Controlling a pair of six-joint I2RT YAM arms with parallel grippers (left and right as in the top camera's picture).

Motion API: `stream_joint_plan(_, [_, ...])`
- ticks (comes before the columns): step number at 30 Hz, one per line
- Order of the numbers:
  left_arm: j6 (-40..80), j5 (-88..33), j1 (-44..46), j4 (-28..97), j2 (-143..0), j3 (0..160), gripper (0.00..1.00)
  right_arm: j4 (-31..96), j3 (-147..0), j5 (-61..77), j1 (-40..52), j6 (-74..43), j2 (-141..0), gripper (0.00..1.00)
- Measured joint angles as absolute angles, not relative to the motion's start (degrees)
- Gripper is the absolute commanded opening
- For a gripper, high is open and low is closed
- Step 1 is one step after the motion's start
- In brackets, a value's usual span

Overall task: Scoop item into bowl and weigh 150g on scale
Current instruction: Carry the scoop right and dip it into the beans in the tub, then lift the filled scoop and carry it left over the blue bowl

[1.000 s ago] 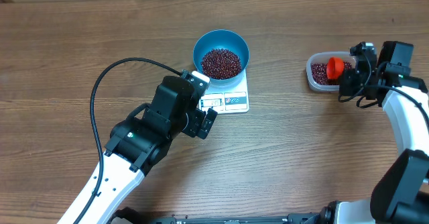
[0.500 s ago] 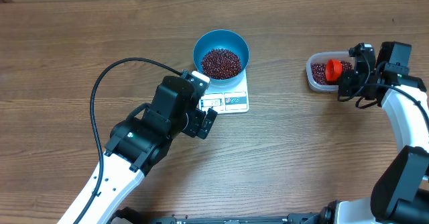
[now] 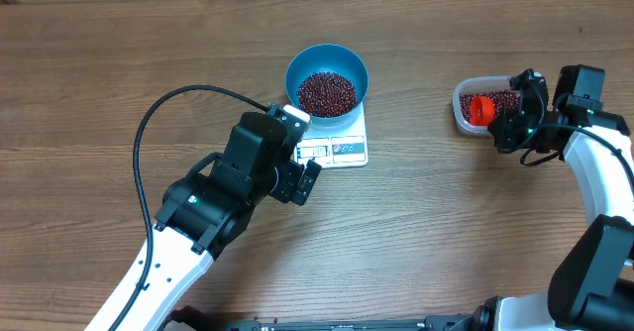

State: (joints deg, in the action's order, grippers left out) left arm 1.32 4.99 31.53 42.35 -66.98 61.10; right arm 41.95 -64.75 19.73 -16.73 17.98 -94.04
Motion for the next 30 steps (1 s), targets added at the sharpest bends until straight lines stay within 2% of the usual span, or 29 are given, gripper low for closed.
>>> stream_joint_plan(30, [1.32,4.99,31.53,42.35,-66.98,61.1,1.0,35.75,-64.69,19.84,-16.73,18.02,-94.15,0.04])
